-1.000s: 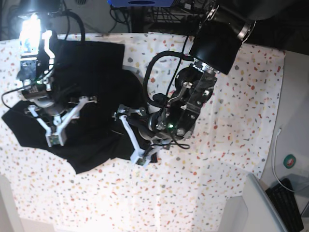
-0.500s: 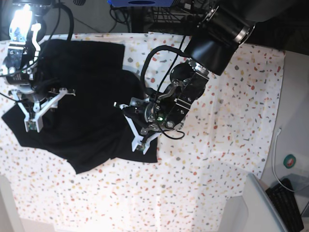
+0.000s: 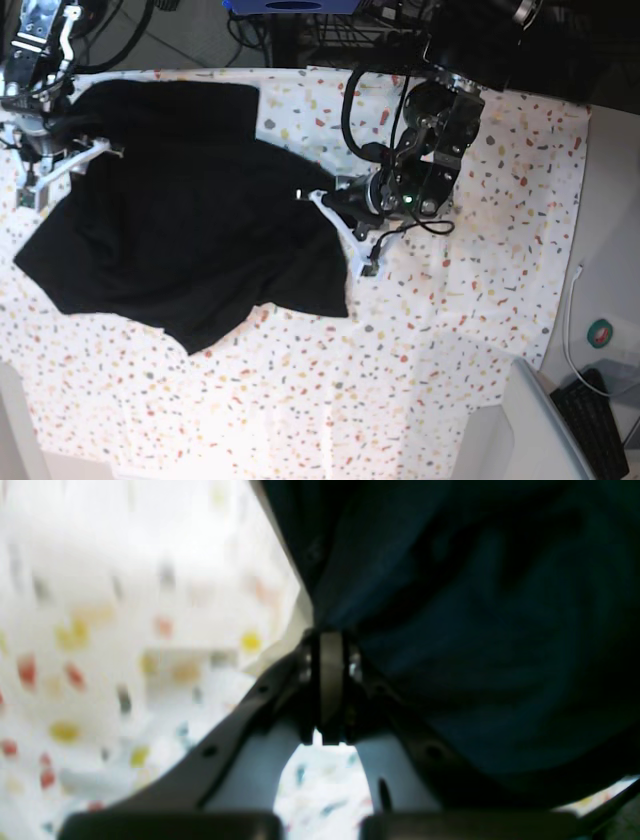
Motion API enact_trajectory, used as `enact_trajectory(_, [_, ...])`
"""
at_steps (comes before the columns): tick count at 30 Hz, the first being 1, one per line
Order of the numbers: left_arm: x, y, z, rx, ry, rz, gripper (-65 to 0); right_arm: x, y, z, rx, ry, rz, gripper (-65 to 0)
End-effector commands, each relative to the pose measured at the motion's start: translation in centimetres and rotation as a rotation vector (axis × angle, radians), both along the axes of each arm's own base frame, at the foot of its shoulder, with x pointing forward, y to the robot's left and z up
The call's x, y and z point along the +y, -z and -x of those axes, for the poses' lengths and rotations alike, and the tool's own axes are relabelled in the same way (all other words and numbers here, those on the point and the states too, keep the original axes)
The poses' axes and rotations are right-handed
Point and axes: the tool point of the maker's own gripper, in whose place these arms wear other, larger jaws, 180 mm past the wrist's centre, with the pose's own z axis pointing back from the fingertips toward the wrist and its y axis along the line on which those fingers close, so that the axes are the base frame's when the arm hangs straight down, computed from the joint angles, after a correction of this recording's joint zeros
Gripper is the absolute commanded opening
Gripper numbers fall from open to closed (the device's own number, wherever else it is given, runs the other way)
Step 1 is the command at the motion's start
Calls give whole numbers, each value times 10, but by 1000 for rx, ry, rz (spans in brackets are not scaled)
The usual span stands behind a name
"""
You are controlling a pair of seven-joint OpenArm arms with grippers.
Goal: Layout the t-shirt on the table in an organized manner, then fold the t-shirt properly
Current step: 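Grasp the shirt edge with the left gripper and pull it outward, then lift and shake the shirt with both grippers, then lay it down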
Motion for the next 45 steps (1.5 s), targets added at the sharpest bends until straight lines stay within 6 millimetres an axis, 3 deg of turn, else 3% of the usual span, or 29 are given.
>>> enact_trajectory(1, [-4, -12, -11, -48, -6, 18, -650, -11, -11, -4, -29, -1, 36, -351])
enact_trajectory(4, [-4, -7, 3, -29, -4, 21, -650, -15, -7, 6, 2, 3, 37, -207])
enact_trajectory(5, [-5, -7, 7, -31, -5, 26, -650, -14, -3, 11, 22, 4, 32, -189])
enact_trajectory(10, [-10, -15, 11, -49, 0, 43, -650, -15, 35, 34, 130, 39, -21, -210])
enact_trajectory(14, [-10, -15, 11, -51, 0, 44, -650, -23, 52, 43, 156, 83, -39, -210])
enact_trajectory(20, [-10, -15, 11, -49, 0, 43, -650, -17, 81, 53, 203, 101, -86, -213])
enact_trajectory(22, [-10, -15, 11, -49, 0, 43, -650, -14, 79, 52, 188, 105, -104, -257])
enact_trajectory(23, [-10, -15, 10, -51, 0, 43, -650, -12, 76, 49, 169, 110, -124, -311])
enact_trajectory(27, [-8, -19, 6, -64, -3, 42, -650, 2, 64, 39, 89, 93, -223, -650])
enact_trajectory(31, [10, -50, -9, -150, -94, 23, -650, -11, 39, 36, 78, 101, -201, -650])
enact_trajectory(33, [16, -61, -20, -183, -125, 16, -650, -15, 24, 19, 42, 91, -187, -650])
enact_trajectory(37, [19, -86, -76, -261, -128, -5, -650, -44, -12, -49, -37, 41, -128, -650])
enact_trajectory(40, [14, -103, -134, -283, -155, -12, -650, -79, -50, -113, -101, 37, -96, -650])
enact_trajectory(45, [0, -166, -235, -450, -207, -10, -650, -117, -132, -212, -221, -5, -44, -650])
